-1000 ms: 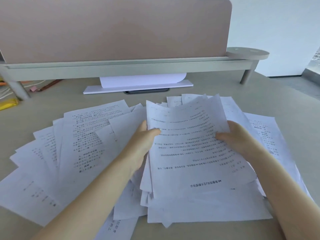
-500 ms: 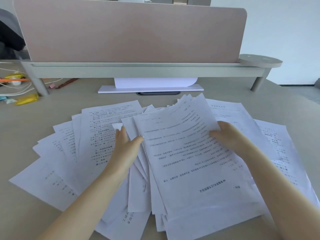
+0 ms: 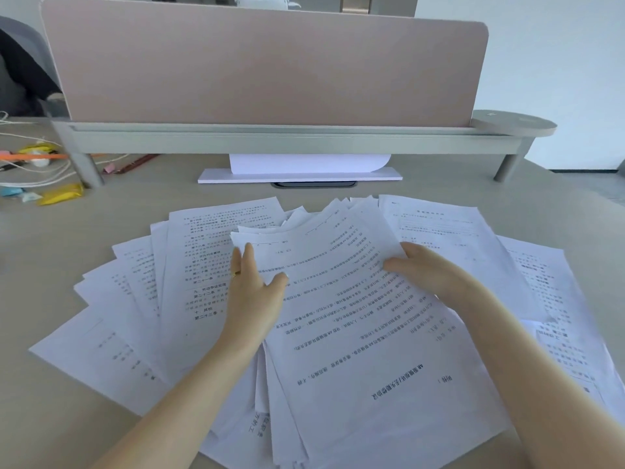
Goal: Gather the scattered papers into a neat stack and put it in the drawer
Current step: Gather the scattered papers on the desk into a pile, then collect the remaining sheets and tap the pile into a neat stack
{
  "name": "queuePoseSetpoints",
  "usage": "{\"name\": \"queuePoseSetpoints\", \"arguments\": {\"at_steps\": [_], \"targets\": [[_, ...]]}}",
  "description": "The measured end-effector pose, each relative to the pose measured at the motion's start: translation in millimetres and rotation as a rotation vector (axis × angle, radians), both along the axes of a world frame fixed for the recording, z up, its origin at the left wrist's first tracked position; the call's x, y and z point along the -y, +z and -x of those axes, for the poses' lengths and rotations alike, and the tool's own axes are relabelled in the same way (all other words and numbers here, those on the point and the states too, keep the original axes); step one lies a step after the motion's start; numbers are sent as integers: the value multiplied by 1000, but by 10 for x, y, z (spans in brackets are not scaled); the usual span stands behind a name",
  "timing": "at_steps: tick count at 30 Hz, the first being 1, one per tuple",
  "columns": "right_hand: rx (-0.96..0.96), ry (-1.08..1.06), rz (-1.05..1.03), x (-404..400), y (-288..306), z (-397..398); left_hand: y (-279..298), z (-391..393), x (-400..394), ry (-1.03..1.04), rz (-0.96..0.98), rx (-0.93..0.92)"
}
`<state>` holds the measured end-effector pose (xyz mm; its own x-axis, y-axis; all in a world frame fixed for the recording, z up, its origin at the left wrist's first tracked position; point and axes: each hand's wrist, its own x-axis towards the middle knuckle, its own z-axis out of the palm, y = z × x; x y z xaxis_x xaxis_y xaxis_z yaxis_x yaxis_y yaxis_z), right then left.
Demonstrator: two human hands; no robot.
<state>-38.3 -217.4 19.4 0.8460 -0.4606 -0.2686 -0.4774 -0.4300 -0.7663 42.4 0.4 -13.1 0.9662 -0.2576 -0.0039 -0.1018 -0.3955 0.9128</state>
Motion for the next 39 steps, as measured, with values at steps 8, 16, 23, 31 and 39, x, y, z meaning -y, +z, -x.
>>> {"name": "queuePoseSetpoints", "arguments": {"at_steps": [8,16,23,31,39], "targets": [[108,-6,-297,-39,-70,43,57,80,16,27,99,-19],[666,-30,-500,-79,229,98,329,-138,-55,-41,484,-152],[1004,-113,-398,-153,948,-10,1298,-179,118,-155,537,240],[959,-93,-391,-206,1003,13,1227,-247,85,-231,505,296],[677,-124,-500,-208,486,43,774,-97,54,-256,458,72]]}}
